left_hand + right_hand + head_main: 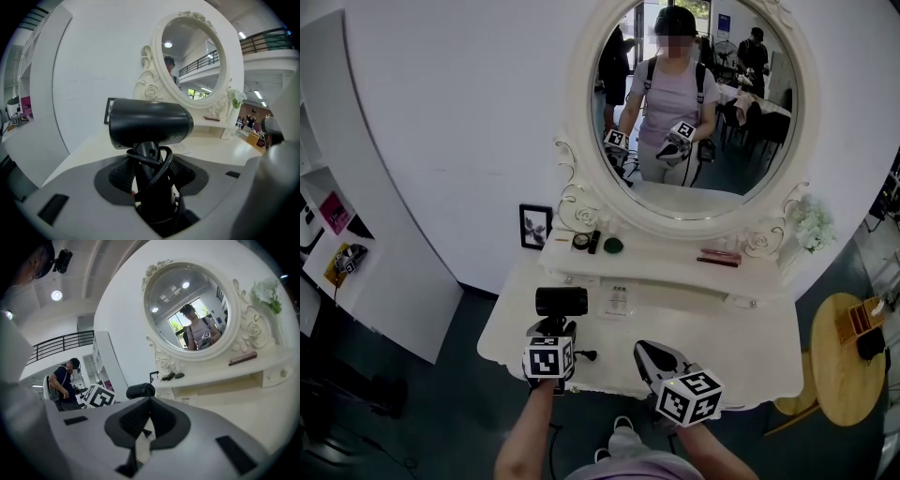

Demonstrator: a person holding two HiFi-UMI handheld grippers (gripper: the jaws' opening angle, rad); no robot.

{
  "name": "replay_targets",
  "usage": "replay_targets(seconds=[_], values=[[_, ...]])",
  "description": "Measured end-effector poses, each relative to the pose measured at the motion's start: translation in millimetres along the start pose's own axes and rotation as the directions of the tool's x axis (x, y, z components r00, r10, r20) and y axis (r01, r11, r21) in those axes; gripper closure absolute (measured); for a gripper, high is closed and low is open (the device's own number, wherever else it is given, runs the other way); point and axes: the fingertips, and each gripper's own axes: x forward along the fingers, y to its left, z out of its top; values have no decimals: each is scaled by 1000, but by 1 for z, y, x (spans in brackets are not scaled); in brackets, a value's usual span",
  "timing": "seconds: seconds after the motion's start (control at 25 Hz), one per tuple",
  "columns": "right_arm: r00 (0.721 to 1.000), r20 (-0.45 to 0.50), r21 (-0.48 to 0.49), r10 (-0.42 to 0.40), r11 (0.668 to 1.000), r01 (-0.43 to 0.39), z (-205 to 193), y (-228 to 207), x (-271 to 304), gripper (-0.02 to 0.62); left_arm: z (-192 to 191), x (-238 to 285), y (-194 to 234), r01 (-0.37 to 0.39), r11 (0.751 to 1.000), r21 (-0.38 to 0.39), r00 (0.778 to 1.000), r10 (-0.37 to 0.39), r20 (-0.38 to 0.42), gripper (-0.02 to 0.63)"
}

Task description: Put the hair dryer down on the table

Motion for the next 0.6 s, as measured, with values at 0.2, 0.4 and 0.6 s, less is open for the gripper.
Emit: replay_targets(seconds=[0.2,0.4,0.6], values=[[1000,-9,0,6,1000,-6,0,1,3,594,-6,10,2,-10,1000,1,999,10,-31,394],[1000,-16,-1,11,1000,-11,0,-1,5,592,-13,20,3,-15,1000,0,997,15,-73,394],[1000,-16,1,15,1000,-15,1,-2,7,593,-18,29,2,-20,1000,1,990,20,-141,394]])
